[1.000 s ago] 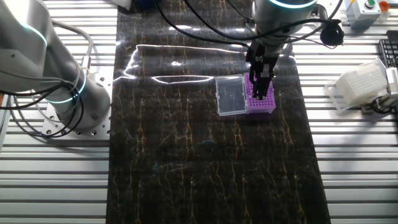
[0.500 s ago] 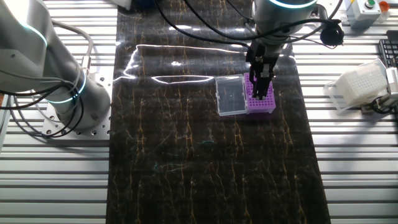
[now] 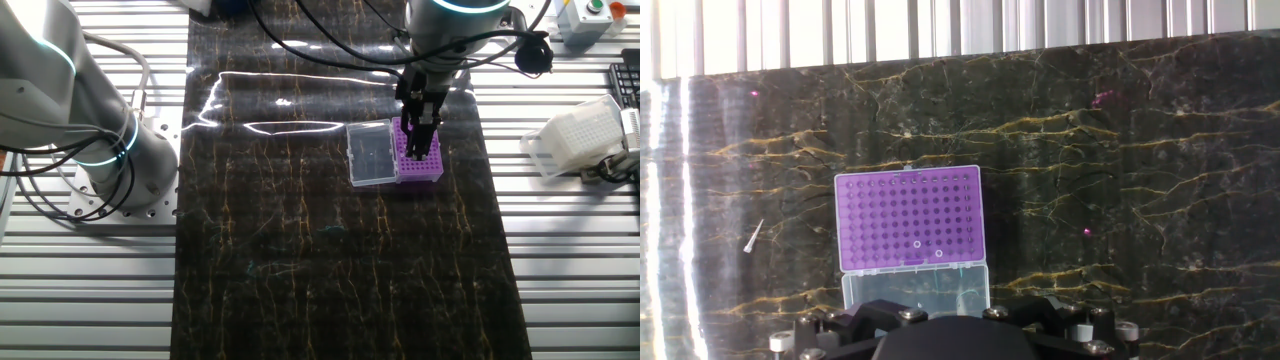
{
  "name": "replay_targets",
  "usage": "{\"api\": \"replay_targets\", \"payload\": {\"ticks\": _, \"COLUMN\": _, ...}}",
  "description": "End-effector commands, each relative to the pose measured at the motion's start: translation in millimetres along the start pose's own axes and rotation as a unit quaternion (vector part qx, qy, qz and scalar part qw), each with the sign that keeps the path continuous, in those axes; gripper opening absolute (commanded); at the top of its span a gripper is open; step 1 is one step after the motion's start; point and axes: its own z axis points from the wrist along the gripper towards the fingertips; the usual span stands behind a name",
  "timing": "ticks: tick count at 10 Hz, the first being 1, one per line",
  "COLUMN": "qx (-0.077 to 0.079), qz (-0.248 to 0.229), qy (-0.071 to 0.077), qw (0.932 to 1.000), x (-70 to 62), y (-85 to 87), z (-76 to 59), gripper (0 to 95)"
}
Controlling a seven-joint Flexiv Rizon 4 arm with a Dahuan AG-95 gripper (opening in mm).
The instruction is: Insert a small pipette tip into the holder for small pipette tips
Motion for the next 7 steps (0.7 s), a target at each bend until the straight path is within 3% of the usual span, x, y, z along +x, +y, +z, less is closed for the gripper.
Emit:
{"api": "replay_targets", "payload": {"ticks": 1, "qx": -0.030, "qz": 0.010, "qy": 0.045, "qw": 0.9985, "x": 0.2, "y": 0.0, "z": 0.0, "gripper": 0.0}}
{"api": "replay_targets", "payload": {"ticks": 7, "qx": -0.022, "qz": 0.017, "qy": 0.049, "qw": 0.9984, "x": 0.1, "y": 0.0, "z": 0.0, "gripper": 0.0}}
